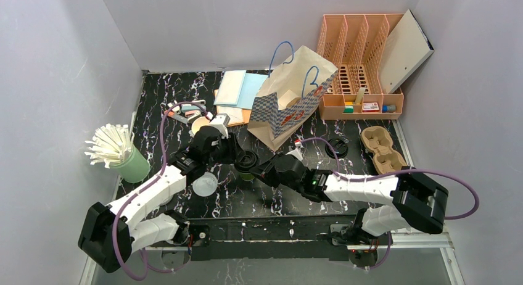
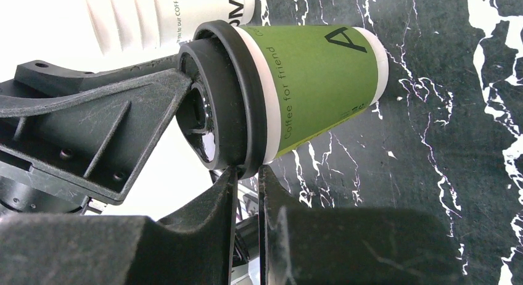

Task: Pack the takeout coffee

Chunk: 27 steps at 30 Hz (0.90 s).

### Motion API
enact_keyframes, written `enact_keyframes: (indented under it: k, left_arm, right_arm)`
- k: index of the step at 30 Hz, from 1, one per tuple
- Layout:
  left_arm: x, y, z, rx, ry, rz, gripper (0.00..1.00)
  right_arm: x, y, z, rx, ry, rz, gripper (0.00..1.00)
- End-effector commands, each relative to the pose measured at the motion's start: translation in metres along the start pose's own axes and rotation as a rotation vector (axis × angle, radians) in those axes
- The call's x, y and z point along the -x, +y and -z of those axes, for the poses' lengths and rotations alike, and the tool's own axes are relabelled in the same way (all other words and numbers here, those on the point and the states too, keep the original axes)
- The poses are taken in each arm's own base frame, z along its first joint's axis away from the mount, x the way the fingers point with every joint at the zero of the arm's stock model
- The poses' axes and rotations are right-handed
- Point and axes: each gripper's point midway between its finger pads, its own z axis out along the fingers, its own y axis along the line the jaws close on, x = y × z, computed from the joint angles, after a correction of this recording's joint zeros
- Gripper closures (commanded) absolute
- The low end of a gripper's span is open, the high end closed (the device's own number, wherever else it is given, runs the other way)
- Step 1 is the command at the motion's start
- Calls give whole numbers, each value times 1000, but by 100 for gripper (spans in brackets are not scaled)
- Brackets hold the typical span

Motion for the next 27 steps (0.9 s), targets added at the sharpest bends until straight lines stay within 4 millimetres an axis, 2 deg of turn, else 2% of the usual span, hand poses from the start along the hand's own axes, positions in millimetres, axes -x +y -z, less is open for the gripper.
enact_keyframes:
  k: [1, 9, 21, 27]
  left_arm:
    - [-73, 29, 9, 95, 235, 36, 62]
    - [-77, 32, 9, 101, 221, 62, 62]
    - [-84, 34, 7, 99, 228, 78, 63]
    - [-86, 34, 7, 98, 229, 86, 63]
  right_arm:
    - [30, -108, -6, -355, -118, 165, 90]
    - [34, -117, -5, -377, -130, 170, 90]
    - [22, -139, -11, -444, -76, 168, 90]
    - [24, -155, -6, -519, -80, 175, 90]
